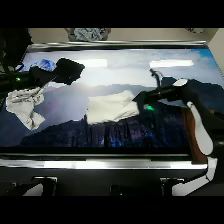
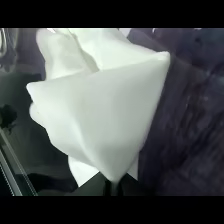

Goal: Fold the shirts.

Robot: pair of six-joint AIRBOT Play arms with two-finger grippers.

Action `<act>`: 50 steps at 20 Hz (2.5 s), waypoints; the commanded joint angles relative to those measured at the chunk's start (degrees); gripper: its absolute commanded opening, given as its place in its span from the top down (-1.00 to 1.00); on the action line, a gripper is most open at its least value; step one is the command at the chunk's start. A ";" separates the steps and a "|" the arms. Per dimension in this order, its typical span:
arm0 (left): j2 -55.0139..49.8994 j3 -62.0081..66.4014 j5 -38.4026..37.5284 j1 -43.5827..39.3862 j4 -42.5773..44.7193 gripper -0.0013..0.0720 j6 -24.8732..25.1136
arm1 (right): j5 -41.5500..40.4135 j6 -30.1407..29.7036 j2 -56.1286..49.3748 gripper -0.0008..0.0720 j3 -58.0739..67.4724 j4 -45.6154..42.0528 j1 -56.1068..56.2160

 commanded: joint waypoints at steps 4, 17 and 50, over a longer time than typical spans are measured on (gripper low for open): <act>-0.02 -0.17 0.04 0.00 1.70 0.88 0.07 | 3.10 6.40 11.34 0.86 3.23 -3.32 -19.23; -0.31 -1.22 0.02 0.00 2.16 0.88 3.10 | 12.59 14.97 20.94 0.86 3.23 -3.28 -52.70; -0.52 22.32 1.07 -3.65 41.90 0.89 -17.29 | -5.86 9.90 26.10 -0.85 20.46 -45.94 -44.11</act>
